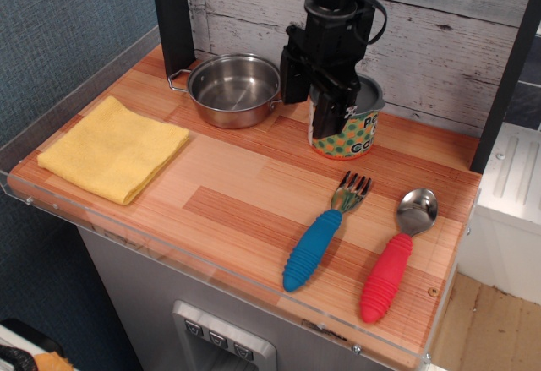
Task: Move the can to the right of the pot
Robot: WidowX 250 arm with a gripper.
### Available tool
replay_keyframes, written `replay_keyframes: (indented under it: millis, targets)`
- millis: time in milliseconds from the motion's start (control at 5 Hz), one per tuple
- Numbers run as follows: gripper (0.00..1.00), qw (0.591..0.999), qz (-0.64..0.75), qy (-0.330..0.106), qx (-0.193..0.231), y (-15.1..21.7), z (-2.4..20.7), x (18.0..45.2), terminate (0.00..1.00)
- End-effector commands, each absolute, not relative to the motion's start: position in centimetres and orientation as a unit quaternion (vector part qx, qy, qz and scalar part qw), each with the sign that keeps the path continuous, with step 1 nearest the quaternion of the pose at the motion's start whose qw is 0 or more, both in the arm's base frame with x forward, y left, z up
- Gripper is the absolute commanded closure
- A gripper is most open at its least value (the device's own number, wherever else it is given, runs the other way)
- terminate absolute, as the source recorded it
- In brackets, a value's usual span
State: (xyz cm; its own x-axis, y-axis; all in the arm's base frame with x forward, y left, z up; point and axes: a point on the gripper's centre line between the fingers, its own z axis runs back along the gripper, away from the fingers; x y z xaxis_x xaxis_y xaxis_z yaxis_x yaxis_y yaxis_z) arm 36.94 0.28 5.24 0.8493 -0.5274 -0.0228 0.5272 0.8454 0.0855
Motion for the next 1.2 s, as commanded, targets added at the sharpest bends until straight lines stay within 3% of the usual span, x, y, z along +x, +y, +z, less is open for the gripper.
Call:
replay_keyframes:
  millis: [0, 200, 600, 1000]
  targets:
    - [0.00, 0.962, -0.267, -0.045, 0.045, 0.0, 8.4, 37.9, 0.00]
    - [0.00, 0.972, -0.225, -0.065, 0.030, 0.5, 9.5, 37.4, 0.00]
    - [0.00, 0.995, -0.040, -0.090, 0.035, 3.5, 12.9, 33.5, 0.00]
    - [0.00, 0.978, 0.169, -0.111, 0.045, 7.6, 14.8, 29.9, 0.00]
